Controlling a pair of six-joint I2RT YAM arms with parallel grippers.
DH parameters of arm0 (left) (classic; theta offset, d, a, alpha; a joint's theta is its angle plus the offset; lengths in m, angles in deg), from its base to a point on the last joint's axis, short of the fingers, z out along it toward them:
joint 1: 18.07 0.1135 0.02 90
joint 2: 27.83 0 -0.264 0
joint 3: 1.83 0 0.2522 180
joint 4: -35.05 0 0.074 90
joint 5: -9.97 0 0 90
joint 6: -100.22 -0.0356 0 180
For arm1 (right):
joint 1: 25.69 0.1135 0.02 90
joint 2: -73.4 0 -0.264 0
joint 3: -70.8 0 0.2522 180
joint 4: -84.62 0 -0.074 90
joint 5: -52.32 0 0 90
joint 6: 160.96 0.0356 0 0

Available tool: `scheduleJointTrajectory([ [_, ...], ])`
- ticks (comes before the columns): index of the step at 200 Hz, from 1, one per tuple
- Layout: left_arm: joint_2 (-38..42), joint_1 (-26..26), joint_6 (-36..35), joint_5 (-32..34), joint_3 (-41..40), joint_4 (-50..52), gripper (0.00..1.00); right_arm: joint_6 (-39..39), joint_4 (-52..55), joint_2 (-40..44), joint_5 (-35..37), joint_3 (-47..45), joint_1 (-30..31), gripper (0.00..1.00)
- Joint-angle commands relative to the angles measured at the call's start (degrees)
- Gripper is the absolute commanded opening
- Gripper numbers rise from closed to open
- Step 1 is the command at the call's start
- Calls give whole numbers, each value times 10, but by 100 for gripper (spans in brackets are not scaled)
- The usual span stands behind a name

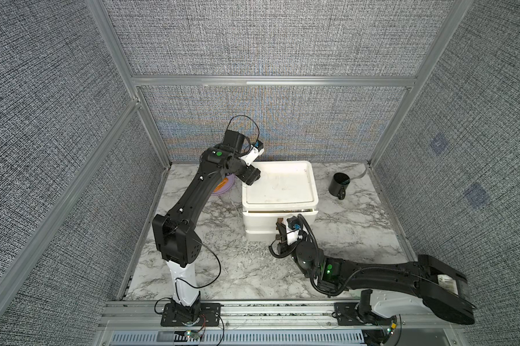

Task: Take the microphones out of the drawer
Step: Open the drawer in the storage box.

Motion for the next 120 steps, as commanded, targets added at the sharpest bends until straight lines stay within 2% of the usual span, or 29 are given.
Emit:
scheduleJointTrajectory([
  [1, 4, 0, 1, 0, 0, 0, 80, 2, -22, 2, -18, -3, 16, 0],
  [120, 2, -2, 17, 4, 2, -10, 80, 74, 45, 37, 12, -10, 77, 0],
])
